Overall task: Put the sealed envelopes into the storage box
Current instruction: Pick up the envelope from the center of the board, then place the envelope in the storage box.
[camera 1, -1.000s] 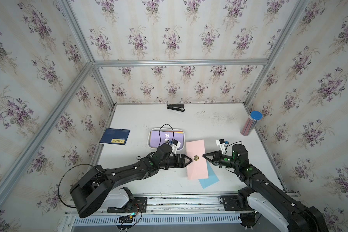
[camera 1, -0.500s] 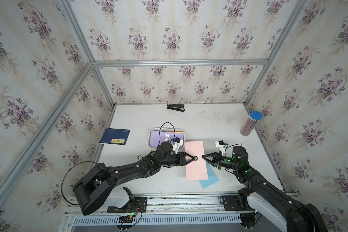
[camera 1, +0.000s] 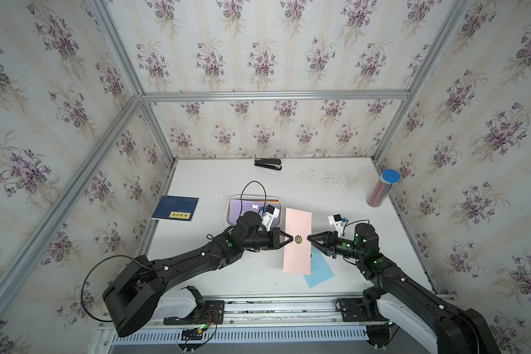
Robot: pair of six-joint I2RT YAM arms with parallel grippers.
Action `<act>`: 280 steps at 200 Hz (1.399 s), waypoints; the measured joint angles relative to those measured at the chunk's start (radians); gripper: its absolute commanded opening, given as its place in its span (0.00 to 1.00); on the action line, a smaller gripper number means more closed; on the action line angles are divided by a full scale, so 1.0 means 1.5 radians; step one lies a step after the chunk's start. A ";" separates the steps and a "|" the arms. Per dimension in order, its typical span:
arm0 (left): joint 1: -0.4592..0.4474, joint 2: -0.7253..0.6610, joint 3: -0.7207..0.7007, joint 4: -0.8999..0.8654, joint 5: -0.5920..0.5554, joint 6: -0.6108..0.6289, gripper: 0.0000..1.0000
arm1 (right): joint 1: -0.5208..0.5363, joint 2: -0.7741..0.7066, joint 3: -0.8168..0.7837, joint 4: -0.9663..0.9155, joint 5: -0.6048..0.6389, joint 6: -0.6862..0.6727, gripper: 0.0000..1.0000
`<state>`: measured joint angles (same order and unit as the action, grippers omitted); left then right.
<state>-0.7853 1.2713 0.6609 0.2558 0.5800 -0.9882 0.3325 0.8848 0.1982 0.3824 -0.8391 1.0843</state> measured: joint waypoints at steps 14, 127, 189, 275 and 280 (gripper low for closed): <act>0.040 -0.018 0.035 -0.080 0.012 0.039 0.00 | -0.008 0.002 0.003 -0.016 0.006 -0.025 0.44; 0.195 0.132 0.625 -0.943 -0.166 0.893 0.00 | -0.051 -0.003 -0.035 -0.118 0.140 -0.217 0.42; 0.197 0.257 0.712 -1.040 -0.276 1.239 0.00 | -0.052 -0.027 -0.050 -0.137 0.149 -0.239 0.42; 0.206 0.369 0.769 -1.028 -0.269 1.412 0.00 | -0.052 -0.022 -0.033 -0.163 0.161 -0.260 0.42; 0.207 0.376 0.769 -1.027 -0.268 1.417 0.00 | -0.052 -0.023 -0.033 -0.165 0.162 -0.263 0.42</act>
<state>-0.4747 1.8351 1.8137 -1.2854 0.1787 1.1374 0.2543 0.8509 0.1482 0.1356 -0.5957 0.6903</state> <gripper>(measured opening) 0.061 0.424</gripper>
